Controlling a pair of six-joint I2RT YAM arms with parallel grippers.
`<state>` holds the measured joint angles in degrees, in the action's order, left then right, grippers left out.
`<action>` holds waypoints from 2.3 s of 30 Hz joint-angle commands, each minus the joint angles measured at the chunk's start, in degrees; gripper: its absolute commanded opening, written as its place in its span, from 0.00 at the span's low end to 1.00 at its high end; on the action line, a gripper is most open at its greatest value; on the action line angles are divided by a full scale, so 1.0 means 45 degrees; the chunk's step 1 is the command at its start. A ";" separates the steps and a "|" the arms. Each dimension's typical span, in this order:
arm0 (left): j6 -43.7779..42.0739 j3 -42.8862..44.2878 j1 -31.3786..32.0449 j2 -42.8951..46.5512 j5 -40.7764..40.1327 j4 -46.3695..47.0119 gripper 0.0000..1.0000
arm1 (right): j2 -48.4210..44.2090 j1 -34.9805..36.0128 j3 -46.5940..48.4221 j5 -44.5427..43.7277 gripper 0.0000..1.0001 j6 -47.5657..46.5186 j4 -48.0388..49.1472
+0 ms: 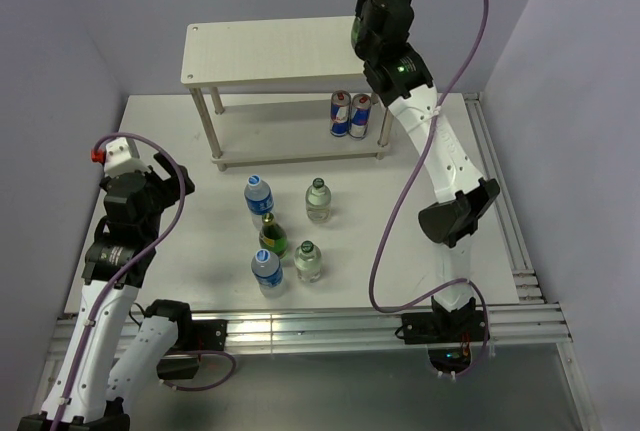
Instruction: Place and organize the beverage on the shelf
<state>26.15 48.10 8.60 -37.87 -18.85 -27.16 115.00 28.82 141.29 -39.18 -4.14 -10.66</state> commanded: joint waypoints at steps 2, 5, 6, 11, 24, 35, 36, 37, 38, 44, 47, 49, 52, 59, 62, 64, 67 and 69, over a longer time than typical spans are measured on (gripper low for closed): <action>-0.0225 -0.0024 -0.0095 0.0056 0.0224 0.0527 0.92 | 0.0128 -0.0096 0.0593 0.0171 0.21 -0.0056 0.1703; -0.0206 -0.0024 -0.0095 0.0036 0.0224 0.0508 0.92 | 0.0186 -0.0115 0.0555 0.0132 0.23 -0.0056 0.1801; -0.0225 -0.0024 -0.0114 0.0036 0.0224 0.0508 0.91 | 0.0206 -0.0115 0.0574 0.0132 0.26 -0.0056 0.1821; -0.0226 -0.0024 -0.0134 0.0055 0.0244 0.0508 0.91 | 0.0265 -0.0115 0.0516 0.0054 0.33 -0.0173 0.1977; -0.0226 -0.0024 -0.0193 0.0036 0.0361 0.0547 0.90 | 0.0167 -0.0096 0.0340 0.0093 0.00 -0.0291 0.2134; -0.0226 -0.0004 -0.0251 0.0036 0.0303 0.0527 0.90 | -0.1862 0.0548 -0.0929 -0.0180 0.00 -0.1051 0.2329; -0.0226 -0.0004 -0.0251 0.0055 0.0303 0.0527 0.90 | -0.2212 0.0781 -0.1027 -0.0335 0.00 -0.1265 0.2329; -0.0226 -0.0004 -0.0251 0.0056 0.0303 0.0527 0.90 | -0.2390 0.0899 -0.1221 -0.0433 0.00 -0.1402 0.2329; -0.0226 -0.0004 -0.0251 0.0094 0.0303 0.0527 0.90 | -0.2566 0.1036 -0.1320 -0.0531 0.00 -0.1520 0.2696; -0.0225 -0.0024 -0.0251 0.0134 0.0263 0.0508 0.90 | -0.3485 0.1974 -0.1867 -0.1156 0.00 -0.2516 0.3169; -0.0206 -0.0024 -0.0251 0.0134 0.0205 0.0508 0.90 | -0.3797 0.2228 -0.2120 -0.1351 0.00 -0.2673 0.3227; -0.0206 -0.0024 -0.0251 0.0134 0.0205 0.0508 0.90 | -0.4051 0.2326 -0.2335 -0.1508 0.00 -0.2790 0.3247; -0.0206 -0.0024 -0.0251 0.0095 0.0146 0.0508 0.90 | -0.4519 0.2657 -0.2743 -0.1956 0.00 -0.2985 0.3188; -0.0187 -0.0024 -0.0251 0.0173 0.0126 0.0508 0.91 | -0.7758 0.3692 -0.7270 -0.3265 0.00 -0.1524 0.2934; -0.0187 -0.0005 -0.0251 0.0115 0.0204 0.0507 0.92 | -0.9731 0.4064 -1.0044 -0.3597 0.00 -0.0060 0.2564; -0.0186 -0.0005 -0.0251 0.0075 0.0244 0.0508 0.93 | -1.0923 0.4375 -1.1836 -0.3676 0.00 0.1267 0.1905; -0.0167 0.0015 -0.0251 0.0056 0.0225 0.0469 0.93 | -1.2174 0.4766 -1.4141 -0.3774 0.00 0.2986 0.1043; -0.0167 0.0015 -0.0251 0.0036 0.0263 0.0508 0.93 | -1.2895 0.4884 -1.5802 -0.3599 0.00 0.4310 0.0748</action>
<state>26.17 48.01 7.90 -37.74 -17.87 -27.16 60.86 49.56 76.77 -55.24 2.61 -9.72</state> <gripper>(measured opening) 0.930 0.399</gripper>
